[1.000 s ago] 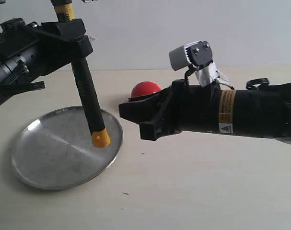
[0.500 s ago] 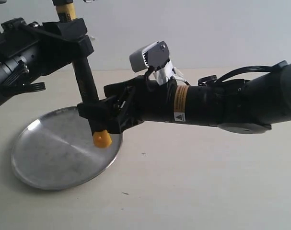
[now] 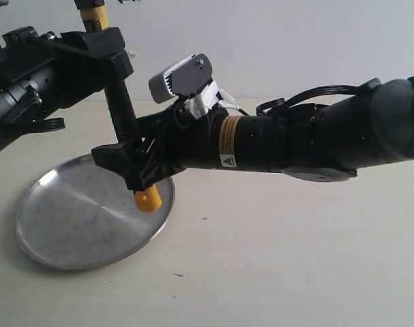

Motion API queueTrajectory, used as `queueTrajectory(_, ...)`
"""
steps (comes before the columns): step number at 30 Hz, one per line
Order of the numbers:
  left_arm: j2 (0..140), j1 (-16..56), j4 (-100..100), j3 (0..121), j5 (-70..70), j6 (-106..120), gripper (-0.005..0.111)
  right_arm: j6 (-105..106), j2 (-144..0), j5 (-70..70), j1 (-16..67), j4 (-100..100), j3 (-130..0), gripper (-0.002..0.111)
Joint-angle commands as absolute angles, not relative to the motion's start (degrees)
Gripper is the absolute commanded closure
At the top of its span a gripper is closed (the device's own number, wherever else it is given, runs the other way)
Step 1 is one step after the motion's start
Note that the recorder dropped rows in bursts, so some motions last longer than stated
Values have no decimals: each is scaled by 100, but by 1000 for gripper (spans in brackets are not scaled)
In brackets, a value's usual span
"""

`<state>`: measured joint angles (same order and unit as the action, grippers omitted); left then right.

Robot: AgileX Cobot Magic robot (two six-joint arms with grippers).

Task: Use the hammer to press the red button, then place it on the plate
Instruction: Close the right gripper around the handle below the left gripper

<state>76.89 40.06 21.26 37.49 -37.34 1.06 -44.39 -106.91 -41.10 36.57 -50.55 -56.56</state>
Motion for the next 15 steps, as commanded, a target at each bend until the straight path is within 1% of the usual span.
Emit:
queueTrajectory(1,7570,3993,2001,3791,-4108,43,107,-4357,-10709,-3994,3665,-4956,-5695,36)
queueTrajectory(7,7570,3993,2001,3791,-4096,-47,107,-4367,-10765,-4007,3665,-4917,-5695,36)
queueTrajectory(10,7570,3993,2001,3791,-4096,-47,107,-4367,-10866,-4021,3665,-4700,-5695,40)
queueTrajectory(12,7570,3993,2001,3791,-4096,-47,107,-4367,-10936,-4039,3665,-4533,-5695,44)
queueTrajectory(15,7570,3993,2001,3791,-4096,-47,107,-4367,-10988,-4049,3665,-4476,-5695,58)
